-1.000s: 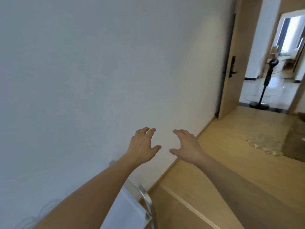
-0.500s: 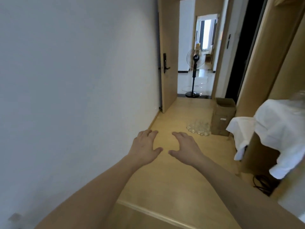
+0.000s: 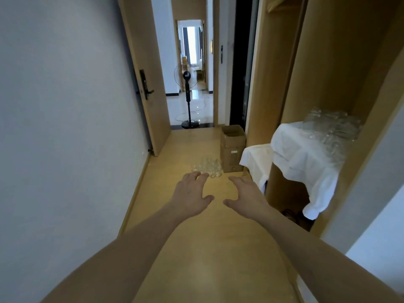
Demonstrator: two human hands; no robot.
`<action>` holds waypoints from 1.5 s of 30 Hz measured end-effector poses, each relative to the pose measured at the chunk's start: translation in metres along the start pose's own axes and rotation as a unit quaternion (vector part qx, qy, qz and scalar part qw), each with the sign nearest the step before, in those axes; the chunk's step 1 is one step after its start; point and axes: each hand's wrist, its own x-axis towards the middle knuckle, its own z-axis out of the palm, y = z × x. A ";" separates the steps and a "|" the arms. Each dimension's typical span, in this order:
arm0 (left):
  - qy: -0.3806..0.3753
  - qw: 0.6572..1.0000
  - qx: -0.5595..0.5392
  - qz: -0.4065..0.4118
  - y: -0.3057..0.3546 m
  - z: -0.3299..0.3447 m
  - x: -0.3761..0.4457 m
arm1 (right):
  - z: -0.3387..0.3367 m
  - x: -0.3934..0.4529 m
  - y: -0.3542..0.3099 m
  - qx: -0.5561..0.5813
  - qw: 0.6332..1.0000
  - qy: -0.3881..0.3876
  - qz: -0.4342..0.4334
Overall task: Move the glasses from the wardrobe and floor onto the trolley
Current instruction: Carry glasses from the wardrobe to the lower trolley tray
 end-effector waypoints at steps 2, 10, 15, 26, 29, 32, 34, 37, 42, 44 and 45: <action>-0.004 1.000 -0.007 0.023 -0.011 0.000 0.030 | -0.001 0.021 -0.001 -0.010 1.000 0.013 0.020; -0.025 0.994 -0.033 0.097 -0.052 0.010 0.122 | 0.003 0.083 -0.005 -0.052 0.993 0.035 0.095; -0.023 0.989 -0.069 0.125 -0.056 0.017 0.169 | -0.001 0.109 0.005 -0.062 0.987 0.038 0.141; -0.050 0.981 -0.078 0.169 -0.035 0.043 0.275 | -0.016 0.197 0.063 -0.038 0.982 0.050 0.180; -0.050 0.982 -0.051 0.173 -0.022 0.045 0.313 | -0.028 0.223 0.087 -0.017 0.980 0.067 0.187; -0.048 0.980 -0.026 0.189 0.001 0.044 0.357 | -0.046 0.252 0.115 -0.001 0.978 0.084 0.192; -0.048 0.979 -0.023 0.199 0.015 0.044 0.379 | -0.056 0.267 0.129 0.005 0.976 0.094 0.198; -0.055 0.973 -0.020 0.223 0.046 0.050 0.418 | -0.072 0.288 0.161 0.028 0.969 0.112 0.216; -0.078 0.962 -0.016 0.259 0.087 0.071 0.463 | -0.091 0.306 0.221 0.053 0.959 0.128 0.247; -0.095 0.957 -0.014 0.273 0.098 0.081 0.475 | -0.094 0.307 0.240 0.060 0.952 0.136 0.268; -0.100 0.955 -0.016 0.277 0.103 0.086 0.482 | -0.095 0.308 0.249 0.054 0.949 0.141 0.276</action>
